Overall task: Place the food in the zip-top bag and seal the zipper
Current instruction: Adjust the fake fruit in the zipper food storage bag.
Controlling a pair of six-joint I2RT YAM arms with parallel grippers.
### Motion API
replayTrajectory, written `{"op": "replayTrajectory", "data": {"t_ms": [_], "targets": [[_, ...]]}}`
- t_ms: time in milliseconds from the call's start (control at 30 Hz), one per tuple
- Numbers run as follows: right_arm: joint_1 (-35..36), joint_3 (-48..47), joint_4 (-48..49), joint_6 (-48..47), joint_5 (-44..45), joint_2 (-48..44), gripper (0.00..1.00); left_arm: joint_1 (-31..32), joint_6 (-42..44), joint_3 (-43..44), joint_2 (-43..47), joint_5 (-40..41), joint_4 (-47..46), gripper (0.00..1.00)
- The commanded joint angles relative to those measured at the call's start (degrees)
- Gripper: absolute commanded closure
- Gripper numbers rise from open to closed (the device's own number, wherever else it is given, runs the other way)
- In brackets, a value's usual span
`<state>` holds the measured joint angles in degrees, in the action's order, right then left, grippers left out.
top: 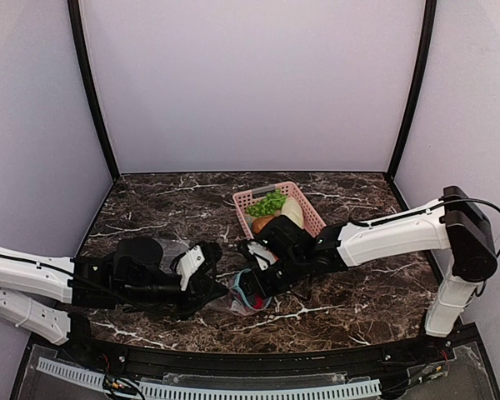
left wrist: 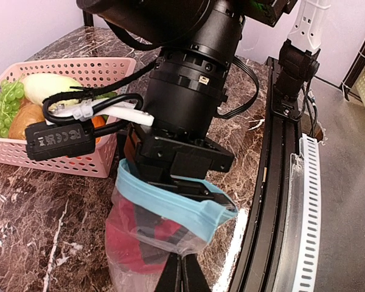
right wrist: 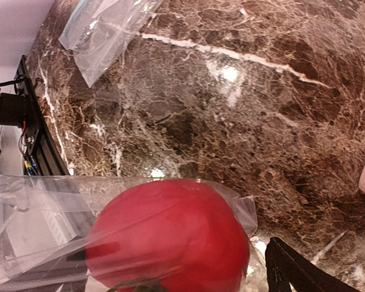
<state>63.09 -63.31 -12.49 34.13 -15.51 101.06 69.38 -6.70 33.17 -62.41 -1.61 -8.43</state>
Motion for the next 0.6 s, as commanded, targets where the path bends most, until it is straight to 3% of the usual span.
{"op": "replayTrajectory", "data": {"t_ms": [0, 300, 567], "targets": [[0.23, -1.04, -5.01, -1.06, 7.36, 0.84, 0.01, 0.33, 0.94, 0.0, 3.98, 2.83, 0.5, 0.99], [0.34, 0.83, -6.08, -0.47, 10.57, 0.27, 0.02, 0.3, 1.58, -0.42, 7.96, 5.62, 4.78, 0.99], [0.56, -1.66, -5.56, -4.1, 6.74, -6.3, 0.01, 0.31, -0.06, -0.6, 4.2, -0.63, 4.12, 0.99]]}}
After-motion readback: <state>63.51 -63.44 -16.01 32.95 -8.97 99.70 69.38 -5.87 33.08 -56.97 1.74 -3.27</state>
